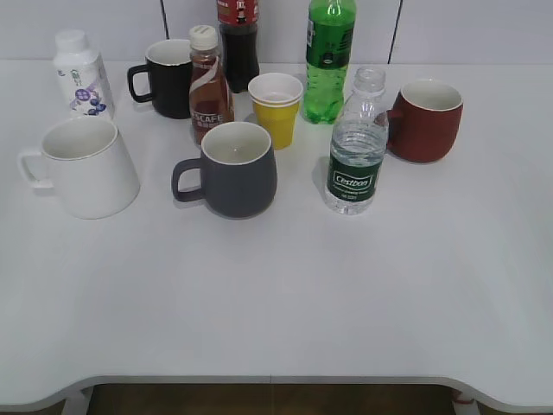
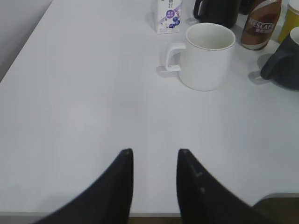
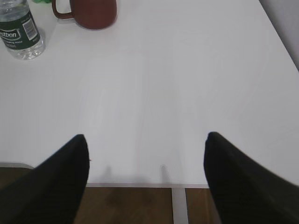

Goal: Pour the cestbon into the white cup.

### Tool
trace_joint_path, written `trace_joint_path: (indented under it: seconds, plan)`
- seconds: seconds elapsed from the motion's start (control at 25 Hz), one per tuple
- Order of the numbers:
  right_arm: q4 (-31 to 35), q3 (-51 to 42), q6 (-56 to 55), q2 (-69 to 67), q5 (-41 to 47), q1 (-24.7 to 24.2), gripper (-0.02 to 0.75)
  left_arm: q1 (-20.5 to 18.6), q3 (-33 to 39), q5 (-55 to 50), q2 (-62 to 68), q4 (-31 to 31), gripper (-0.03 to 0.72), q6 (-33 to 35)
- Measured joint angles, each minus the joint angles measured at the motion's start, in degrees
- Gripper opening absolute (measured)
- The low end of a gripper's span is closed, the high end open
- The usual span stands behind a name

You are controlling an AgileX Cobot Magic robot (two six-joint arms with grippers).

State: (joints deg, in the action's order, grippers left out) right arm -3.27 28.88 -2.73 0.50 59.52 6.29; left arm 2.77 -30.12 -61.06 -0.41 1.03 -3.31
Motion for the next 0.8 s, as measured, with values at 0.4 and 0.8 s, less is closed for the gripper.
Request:
trace_joint_path:
  seconds: [0.4, 0.8]
  plan:
    - [0.0, 0.0, 0.0, 0.0, 0.0, 0.0, 0.575, 0.0, 0.0, 0.0, 0.0, 0.0, 0.241, 0.0]
    - [0.0, 0.0, 0.0, 0.0, 0.0, 0.0, 0.575, 0.0, 0.0, 0.0, 0.0, 0.0, 0.241, 0.0]
